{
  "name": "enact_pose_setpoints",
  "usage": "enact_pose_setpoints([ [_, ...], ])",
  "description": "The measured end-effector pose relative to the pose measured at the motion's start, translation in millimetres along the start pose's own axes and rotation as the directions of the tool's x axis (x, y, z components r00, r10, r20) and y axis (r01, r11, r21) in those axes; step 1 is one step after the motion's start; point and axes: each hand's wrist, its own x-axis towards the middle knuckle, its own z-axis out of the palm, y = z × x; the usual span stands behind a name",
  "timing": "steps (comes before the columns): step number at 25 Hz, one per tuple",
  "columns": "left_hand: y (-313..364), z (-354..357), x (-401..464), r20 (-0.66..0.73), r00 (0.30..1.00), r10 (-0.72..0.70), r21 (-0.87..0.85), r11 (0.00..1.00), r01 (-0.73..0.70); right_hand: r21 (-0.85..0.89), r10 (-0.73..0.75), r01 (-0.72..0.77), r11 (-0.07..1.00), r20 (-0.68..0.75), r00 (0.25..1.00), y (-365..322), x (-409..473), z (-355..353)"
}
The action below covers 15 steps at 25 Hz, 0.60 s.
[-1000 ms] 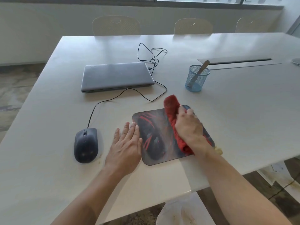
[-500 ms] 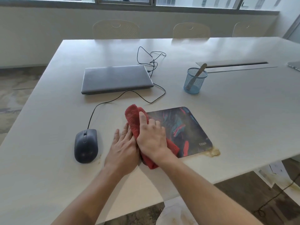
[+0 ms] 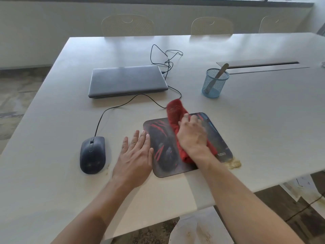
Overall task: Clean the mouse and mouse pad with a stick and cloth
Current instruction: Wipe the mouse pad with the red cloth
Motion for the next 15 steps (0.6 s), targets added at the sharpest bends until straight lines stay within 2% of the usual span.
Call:
enact_pose_setpoints([
  [6, 0, 0, 0, -0.011, 1.0, 0.001, -0.042, 0.999, -0.002, -0.022, 0.232, -0.232, 0.973, 0.013, 0.973, 57, 31, -23],
  [8, 1, 0, 1, -0.014, 1.0, 0.002, -0.06, 0.998, -0.002, 0.088, 0.241, -0.24, 0.967, -0.005, 0.97, 46, 30, -34],
  [10, 0, 0, 2, -0.013, 1.0, 0.005, -0.069, 0.998, -0.005, 0.249, 0.106, -0.111, 0.962, 0.033, 0.994, 13, 14, -37],
  [12, 0, 0, 2, -0.017, 1.0, 0.016, -0.056, 0.998, -0.017, 0.322, -0.113, 0.079, 0.943, 0.087, 0.99, -24, -17, -21],
  [13, 0, -1, 1, -0.019, 1.0, 0.02, -0.053, 0.998, -0.021, 0.317, -0.187, 0.15, 0.936, 0.088, 0.978, -37, -33, -14],
  [15, 0, -2, 0, -0.018, 1.0, 0.016, -0.053, 0.998, -0.017, 0.231, -0.213, 0.207, 0.951, 0.001, 0.977, -40, -42, -3],
])
